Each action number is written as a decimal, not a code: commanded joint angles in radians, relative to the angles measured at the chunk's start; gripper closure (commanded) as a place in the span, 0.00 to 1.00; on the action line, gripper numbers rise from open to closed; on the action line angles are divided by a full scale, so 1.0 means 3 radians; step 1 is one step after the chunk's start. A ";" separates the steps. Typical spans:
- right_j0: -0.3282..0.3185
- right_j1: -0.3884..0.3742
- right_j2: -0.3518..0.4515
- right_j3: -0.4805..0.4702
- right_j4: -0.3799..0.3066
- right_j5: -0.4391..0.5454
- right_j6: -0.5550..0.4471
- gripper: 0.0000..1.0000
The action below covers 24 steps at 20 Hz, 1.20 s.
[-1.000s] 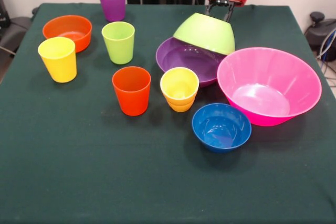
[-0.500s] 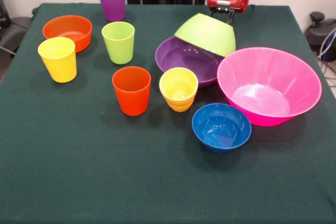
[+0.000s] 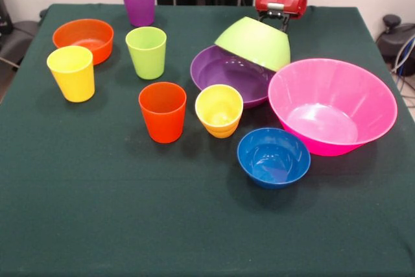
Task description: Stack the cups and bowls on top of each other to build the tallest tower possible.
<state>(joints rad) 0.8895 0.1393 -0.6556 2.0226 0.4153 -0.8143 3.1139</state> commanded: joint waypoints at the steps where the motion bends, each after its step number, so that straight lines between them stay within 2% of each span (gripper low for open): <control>1: -0.0132 -0.0042 0.0278 -0.0353 -0.0257 0.0197 -0.0176 0.00; 10: -0.0363 -0.0451 0.0109 -0.0149 -0.0795 0.0211 -0.0124 0.00; 13: -0.0392 -0.0528 0.0056 -0.0111 -0.0836 0.0251 -0.0139 0.00; 17: -0.0365 -0.0471 -0.0016 -0.0144 -0.0678 0.0286 -0.0192 0.00; 23: -0.0228 -0.0186 -0.0138 -0.0345 -0.0119 0.0412 -0.0338 0.00; 24: -0.0176 -0.0087 -0.0172 -0.0394 0.0066 0.0439 -0.0393 0.00</control>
<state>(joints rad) 0.8100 0.0184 -0.7540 2.0232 0.2980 -0.8141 3.1139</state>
